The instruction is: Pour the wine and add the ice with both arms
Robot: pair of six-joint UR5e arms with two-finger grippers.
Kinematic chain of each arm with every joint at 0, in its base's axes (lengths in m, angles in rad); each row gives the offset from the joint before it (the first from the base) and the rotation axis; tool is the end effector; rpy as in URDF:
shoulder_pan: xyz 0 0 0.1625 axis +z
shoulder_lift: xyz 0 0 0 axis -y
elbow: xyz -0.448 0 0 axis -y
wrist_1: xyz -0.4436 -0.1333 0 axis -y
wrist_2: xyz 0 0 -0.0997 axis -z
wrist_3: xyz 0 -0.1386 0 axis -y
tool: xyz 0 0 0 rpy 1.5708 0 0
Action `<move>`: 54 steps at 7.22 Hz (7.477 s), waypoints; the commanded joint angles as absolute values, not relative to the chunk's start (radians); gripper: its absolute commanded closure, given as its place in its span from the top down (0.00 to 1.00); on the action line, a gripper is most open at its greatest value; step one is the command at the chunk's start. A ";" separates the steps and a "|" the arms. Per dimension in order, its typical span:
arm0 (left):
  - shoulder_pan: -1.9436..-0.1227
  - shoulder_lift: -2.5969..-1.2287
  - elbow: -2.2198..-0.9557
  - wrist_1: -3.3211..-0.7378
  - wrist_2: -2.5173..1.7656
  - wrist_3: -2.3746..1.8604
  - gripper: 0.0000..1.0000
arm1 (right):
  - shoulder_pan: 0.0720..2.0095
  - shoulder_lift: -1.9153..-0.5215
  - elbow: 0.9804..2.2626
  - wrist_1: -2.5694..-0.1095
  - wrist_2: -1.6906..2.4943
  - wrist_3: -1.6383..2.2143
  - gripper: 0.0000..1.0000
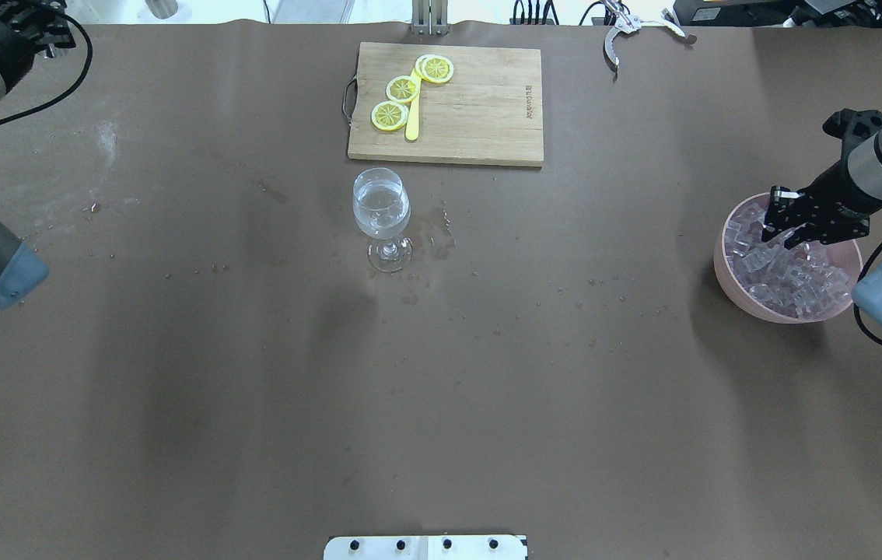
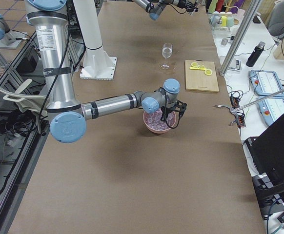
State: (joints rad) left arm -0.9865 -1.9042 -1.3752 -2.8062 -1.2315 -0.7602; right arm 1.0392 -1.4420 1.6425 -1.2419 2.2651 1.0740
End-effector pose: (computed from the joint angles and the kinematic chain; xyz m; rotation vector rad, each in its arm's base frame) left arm 0.2551 -0.7110 0.4528 1.2461 0.6271 -0.3793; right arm -0.2820 -0.5675 0.5600 -0.1352 -0.8388 0.3259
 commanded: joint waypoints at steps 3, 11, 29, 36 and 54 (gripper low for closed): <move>-0.834 -1.980 -1.684 -2.391 -1.018 -0.661 0.00 | 1.100 -1.454 1.712 -1.279 2.313 1.080 0.33; -0.410 -2.189 -1.690 -1.933 -0.519 -0.638 0.00 | 1.141 -1.415 1.942 -1.567 2.287 1.068 0.33; -0.290 -2.181 -1.577 -1.852 -0.132 -0.367 0.00 | 1.017 -1.350 2.128 -1.799 2.154 1.083 0.33; -0.291 -2.183 -1.583 -1.870 -0.110 -0.287 0.00 | 0.974 -1.335 2.149 -1.799 2.125 1.123 0.33; -0.847 -1.648 -1.273 -3.118 -1.170 -0.650 0.00 | 0.692 -0.783 1.968 -1.970 1.973 1.480 0.31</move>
